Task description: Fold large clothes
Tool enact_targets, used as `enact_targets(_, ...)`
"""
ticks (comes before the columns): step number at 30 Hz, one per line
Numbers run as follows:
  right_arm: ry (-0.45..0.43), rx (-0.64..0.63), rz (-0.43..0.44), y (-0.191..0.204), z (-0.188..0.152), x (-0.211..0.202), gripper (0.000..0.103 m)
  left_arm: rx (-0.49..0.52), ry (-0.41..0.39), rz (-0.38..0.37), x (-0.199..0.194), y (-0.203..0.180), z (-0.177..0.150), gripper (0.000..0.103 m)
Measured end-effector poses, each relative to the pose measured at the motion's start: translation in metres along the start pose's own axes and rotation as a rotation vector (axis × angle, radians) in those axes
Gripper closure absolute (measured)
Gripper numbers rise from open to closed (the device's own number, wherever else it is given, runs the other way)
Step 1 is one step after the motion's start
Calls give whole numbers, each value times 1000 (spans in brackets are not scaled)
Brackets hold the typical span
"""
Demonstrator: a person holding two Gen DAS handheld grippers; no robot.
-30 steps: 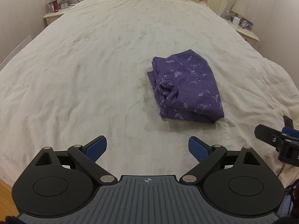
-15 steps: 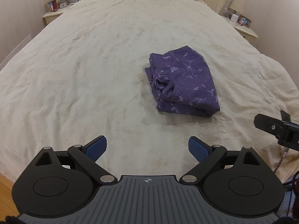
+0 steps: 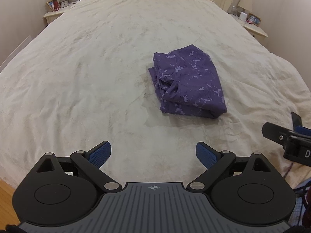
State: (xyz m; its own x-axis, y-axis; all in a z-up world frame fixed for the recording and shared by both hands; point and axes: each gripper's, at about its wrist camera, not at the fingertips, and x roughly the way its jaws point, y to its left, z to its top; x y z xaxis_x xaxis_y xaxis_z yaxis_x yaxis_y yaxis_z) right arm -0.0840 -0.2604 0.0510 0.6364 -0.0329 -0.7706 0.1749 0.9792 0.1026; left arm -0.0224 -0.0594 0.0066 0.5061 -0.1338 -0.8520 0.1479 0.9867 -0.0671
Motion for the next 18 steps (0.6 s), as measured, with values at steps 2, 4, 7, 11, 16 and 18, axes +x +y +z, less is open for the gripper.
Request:
enact_targets(2, 0, -5, -6, 1, -2, 0, 1, -1, -2, 4, 0, 2, 1, 8)
enact_targets(4, 2, -4, -7, 1, -2, 0, 1, -2, -3, 10, 0, 3, 0, 8)
enact_targets(7, 8, -6, -9, 1, -3, 1, 1, -7, 3, 13, 2, 5, -1, 8)
enact_targets(11, 16, -2, -11, 1, -4, 3, 1, -6, 12, 16, 4, 8, -2, 8)
enact_targets(16, 26, 6, -10, 1, -6, 5, 1, 1, 32, 14, 8, 10, -3, 8)
enact_targets(18, 31, 10, -9, 1, -7, 7, 1, 2, 39, 15, 9, 10, -4, 8)
